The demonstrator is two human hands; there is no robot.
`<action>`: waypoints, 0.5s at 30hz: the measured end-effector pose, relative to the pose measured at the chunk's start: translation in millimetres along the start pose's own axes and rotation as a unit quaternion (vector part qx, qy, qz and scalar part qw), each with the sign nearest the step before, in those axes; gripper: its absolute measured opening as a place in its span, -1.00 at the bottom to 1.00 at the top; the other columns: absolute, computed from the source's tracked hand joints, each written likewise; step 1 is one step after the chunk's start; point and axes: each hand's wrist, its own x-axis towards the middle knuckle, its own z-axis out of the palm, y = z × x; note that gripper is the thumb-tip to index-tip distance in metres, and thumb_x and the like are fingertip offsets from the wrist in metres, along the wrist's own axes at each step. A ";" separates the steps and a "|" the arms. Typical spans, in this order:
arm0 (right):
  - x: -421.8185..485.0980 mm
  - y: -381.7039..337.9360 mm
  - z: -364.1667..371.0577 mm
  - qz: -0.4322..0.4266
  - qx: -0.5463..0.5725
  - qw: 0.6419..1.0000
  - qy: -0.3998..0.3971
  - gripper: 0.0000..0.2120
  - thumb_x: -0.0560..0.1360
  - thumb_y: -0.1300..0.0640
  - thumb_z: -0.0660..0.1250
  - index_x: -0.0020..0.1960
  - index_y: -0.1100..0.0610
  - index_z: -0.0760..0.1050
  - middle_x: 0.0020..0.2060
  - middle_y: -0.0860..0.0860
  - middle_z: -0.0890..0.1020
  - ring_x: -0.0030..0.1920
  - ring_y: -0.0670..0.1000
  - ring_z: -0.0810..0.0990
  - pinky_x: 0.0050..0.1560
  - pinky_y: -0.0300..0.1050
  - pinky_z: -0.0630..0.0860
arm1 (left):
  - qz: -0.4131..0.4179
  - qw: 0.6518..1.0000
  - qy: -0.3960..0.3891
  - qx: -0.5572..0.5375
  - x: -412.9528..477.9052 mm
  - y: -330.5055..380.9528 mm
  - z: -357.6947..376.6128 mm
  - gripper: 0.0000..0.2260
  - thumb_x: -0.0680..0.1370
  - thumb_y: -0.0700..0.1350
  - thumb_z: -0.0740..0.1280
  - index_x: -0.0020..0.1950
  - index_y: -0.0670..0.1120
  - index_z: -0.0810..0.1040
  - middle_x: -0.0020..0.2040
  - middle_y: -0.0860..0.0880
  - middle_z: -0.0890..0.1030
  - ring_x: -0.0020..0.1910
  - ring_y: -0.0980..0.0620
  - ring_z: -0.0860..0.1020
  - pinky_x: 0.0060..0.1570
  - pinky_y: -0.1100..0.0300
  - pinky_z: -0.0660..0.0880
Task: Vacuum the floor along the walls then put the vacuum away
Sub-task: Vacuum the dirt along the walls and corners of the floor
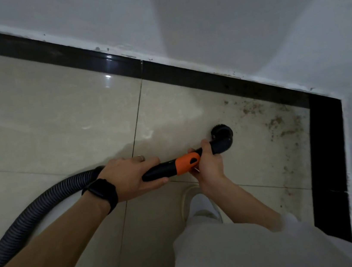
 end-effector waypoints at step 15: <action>22.6 -35.7 8.6 -0.029 -0.005 0.999 -0.019 -0.87 0.69 0.00 0.29 0.09 0.06 0.43 -0.29 0.02 0.69 -0.39 -0.11 0.66 -0.33 -0.13 0.59 | -0.045 0.999 0.019 -0.017 30.4 8.9 -2.3 -0.36 0.34 0.59 -0.26 0.08 0.22 0.30 -0.25 0.14 0.41 -0.42 0.10 0.35 -0.34 0.18 0.28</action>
